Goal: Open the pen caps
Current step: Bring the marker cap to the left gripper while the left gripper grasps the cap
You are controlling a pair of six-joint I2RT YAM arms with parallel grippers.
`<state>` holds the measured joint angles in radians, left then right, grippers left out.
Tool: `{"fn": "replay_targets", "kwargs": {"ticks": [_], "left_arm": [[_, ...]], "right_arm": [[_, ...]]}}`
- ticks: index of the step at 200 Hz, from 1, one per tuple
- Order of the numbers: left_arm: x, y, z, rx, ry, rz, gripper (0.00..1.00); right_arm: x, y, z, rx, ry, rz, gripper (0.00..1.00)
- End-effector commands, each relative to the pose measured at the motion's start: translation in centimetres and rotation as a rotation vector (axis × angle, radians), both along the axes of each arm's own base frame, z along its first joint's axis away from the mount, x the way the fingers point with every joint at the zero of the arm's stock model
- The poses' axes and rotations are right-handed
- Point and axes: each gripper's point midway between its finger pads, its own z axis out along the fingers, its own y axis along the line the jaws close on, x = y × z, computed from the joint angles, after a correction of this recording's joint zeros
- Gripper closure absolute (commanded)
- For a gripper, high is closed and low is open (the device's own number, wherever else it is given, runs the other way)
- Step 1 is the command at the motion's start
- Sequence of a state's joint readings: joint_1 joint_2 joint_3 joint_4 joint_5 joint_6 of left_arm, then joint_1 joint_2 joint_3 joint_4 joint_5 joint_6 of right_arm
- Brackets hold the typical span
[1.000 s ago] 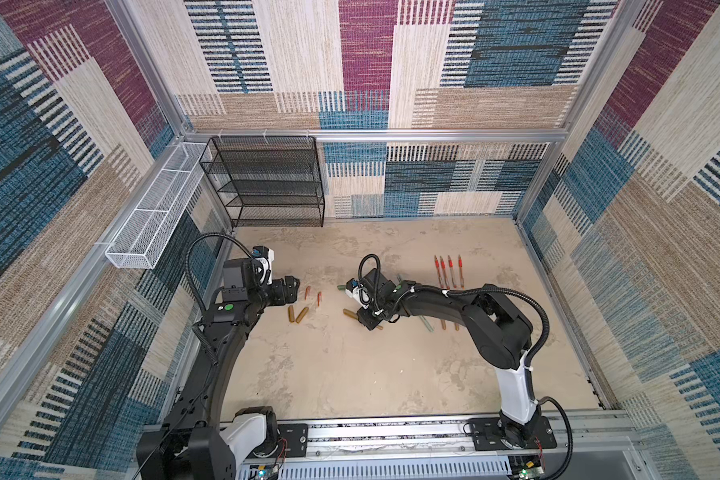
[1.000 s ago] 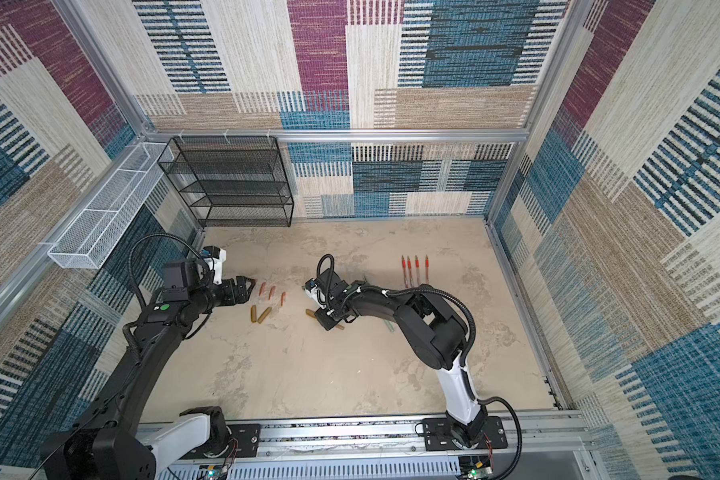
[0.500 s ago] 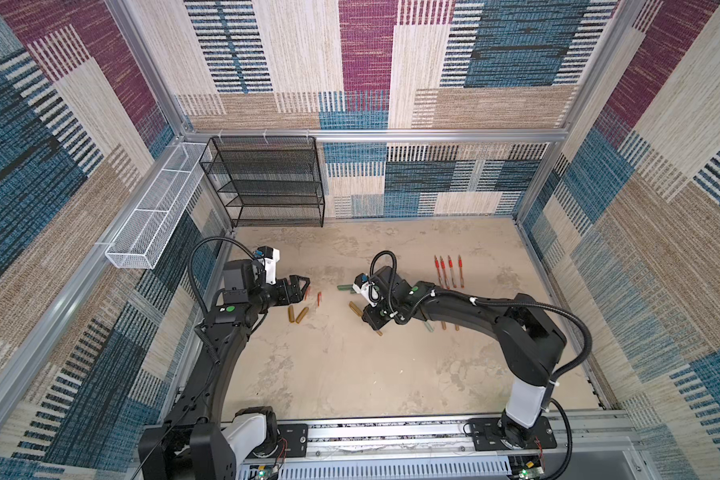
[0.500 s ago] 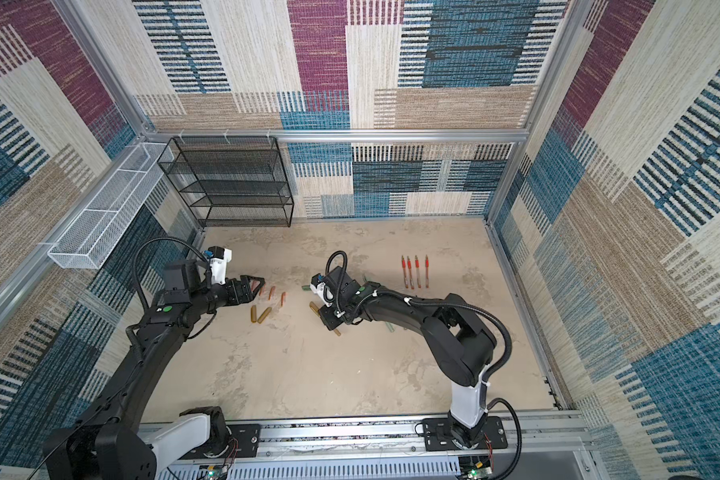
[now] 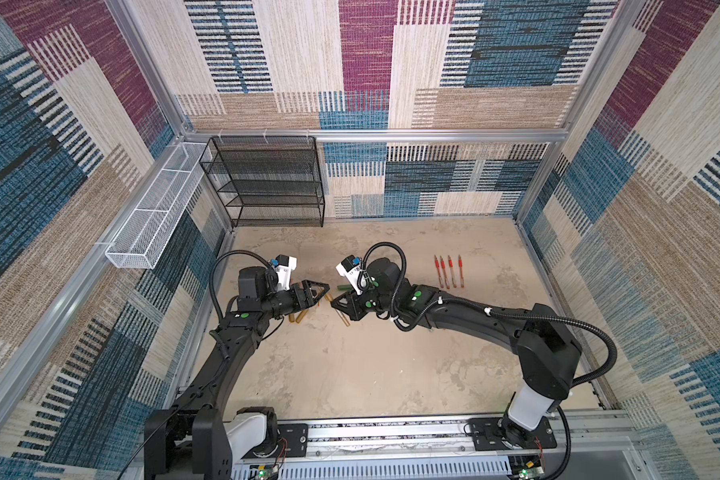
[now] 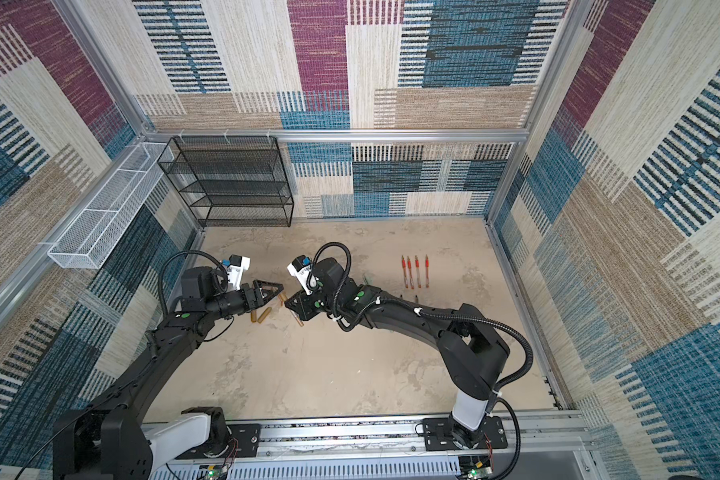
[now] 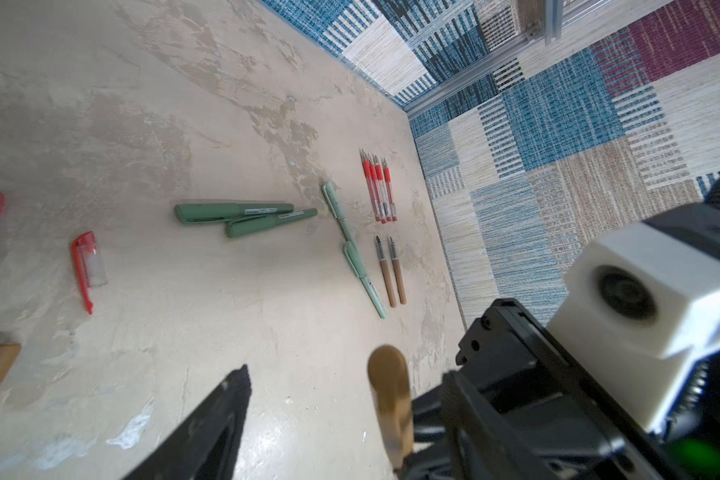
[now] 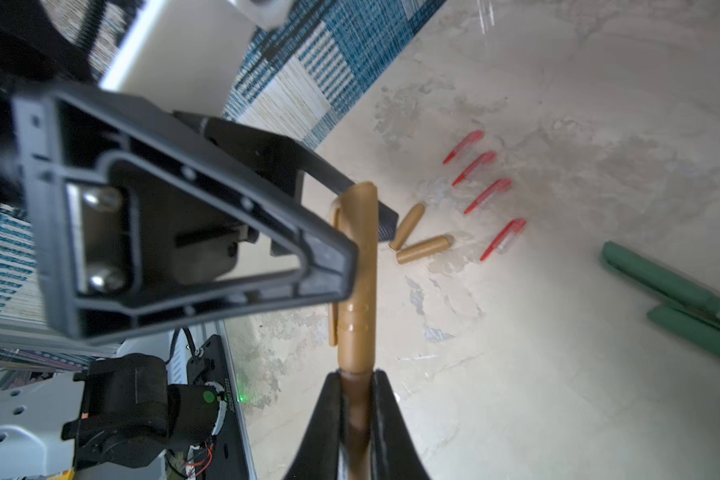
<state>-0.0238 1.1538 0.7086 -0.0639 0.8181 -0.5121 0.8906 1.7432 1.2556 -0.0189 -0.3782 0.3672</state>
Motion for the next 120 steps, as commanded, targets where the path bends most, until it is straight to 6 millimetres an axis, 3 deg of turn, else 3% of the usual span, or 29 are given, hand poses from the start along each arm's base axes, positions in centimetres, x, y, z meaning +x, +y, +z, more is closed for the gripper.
{"fn": "replay_targets", "kwargs": {"ticks": [1, 24, 43, 81, 120], "left_arm": [[0.4, -0.5, 1.0, -0.035, -0.019, -0.010, 0.42], [0.6, -0.4, 1.6, -0.036, -0.022, 0.003, 0.71], [0.6, -0.1, 0.8, -0.014, -0.020, 0.019, 1.00], [0.6, 0.1, 1.2, -0.015, -0.015, 0.026, 1.00], [0.6, 0.1, 0.9, -0.016, -0.004, 0.028, 1.00]], "right_arm": [[-0.2, 1.4, 1.2, 0.065, 0.005, 0.028, 0.89], [-0.5, 1.8, 1.1, 0.054, -0.001, 0.039, 0.89], [-0.5, 1.8, 0.6, 0.053, -0.002, 0.038, 0.87], [-0.9, 2.1, -0.7, 0.029, 0.023, 0.049, 0.67], [-0.6, 2.3, -1.4, 0.009, 0.035, 0.047, 0.70]]}}
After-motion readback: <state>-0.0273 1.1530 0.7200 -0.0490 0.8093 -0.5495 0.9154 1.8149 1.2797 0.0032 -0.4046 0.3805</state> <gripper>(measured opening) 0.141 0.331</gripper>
